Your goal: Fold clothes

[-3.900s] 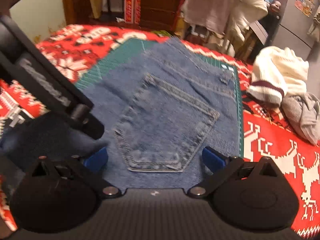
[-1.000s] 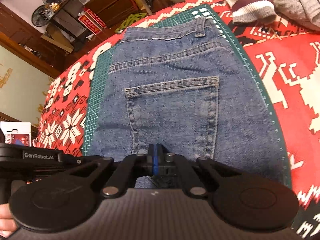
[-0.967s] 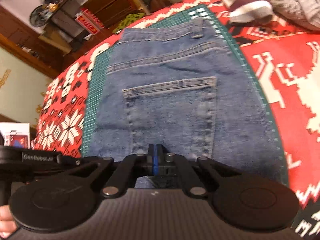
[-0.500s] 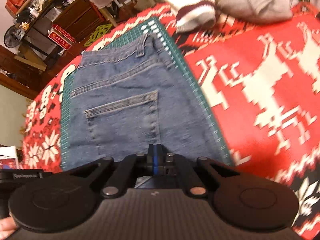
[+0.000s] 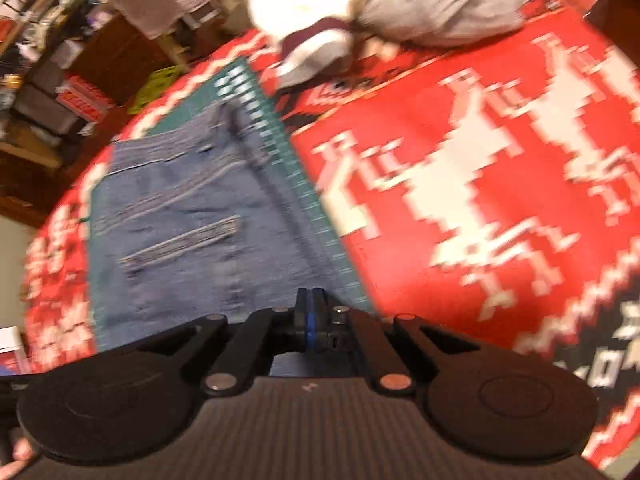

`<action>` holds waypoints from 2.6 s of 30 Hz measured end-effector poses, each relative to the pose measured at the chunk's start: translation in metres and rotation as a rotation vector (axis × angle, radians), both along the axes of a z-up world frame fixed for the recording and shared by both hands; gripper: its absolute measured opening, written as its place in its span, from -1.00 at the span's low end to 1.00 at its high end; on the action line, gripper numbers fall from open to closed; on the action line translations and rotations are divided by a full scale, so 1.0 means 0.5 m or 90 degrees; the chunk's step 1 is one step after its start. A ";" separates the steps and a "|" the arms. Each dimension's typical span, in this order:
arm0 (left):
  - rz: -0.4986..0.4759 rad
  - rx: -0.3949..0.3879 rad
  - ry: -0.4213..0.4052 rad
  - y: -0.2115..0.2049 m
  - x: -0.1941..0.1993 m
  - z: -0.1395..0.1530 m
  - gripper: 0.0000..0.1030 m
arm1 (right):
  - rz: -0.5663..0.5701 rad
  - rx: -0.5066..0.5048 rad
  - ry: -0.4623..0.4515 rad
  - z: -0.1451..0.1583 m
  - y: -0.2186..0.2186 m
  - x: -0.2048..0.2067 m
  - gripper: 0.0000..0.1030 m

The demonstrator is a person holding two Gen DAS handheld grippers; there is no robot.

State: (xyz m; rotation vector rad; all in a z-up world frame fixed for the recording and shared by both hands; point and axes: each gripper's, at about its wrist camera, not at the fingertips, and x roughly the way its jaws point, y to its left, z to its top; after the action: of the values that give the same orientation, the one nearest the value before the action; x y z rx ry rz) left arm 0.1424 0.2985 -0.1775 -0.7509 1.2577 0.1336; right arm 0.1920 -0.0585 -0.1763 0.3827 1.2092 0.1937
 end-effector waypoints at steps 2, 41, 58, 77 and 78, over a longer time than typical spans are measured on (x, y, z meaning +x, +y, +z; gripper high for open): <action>0.000 0.000 0.000 0.000 0.000 0.000 -0.92 | -0.007 -0.009 0.000 0.001 -0.008 0.000 -0.95; -0.016 -0.019 -0.006 -0.014 -0.001 0.015 -0.90 | 0.070 0.040 -0.020 0.027 -0.019 -0.080 -0.93; -0.065 -0.028 0.027 -0.058 0.000 0.020 -0.90 | 0.011 -0.013 0.007 0.023 -0.065 -0.108 -0.95; -0.058 -0.033 0.039 -0.048 -0.001 0.014 -0.90 | 0.049 0.006 0.049 0.015 -0.053 -0.158 -0.91; -0.058 -0.039 0.038 -0.047 -0.001 0.014 -0.90 | 0.054 0.023 0.040 0.023 -0.051 -0.158 -0.91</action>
State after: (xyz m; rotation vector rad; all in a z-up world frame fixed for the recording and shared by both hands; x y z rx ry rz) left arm 0.1420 0.2751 -0.1705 -0.7450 1.3548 0.0444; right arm 0.1130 -0.0841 -0.1649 0.3714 1.2868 0.2795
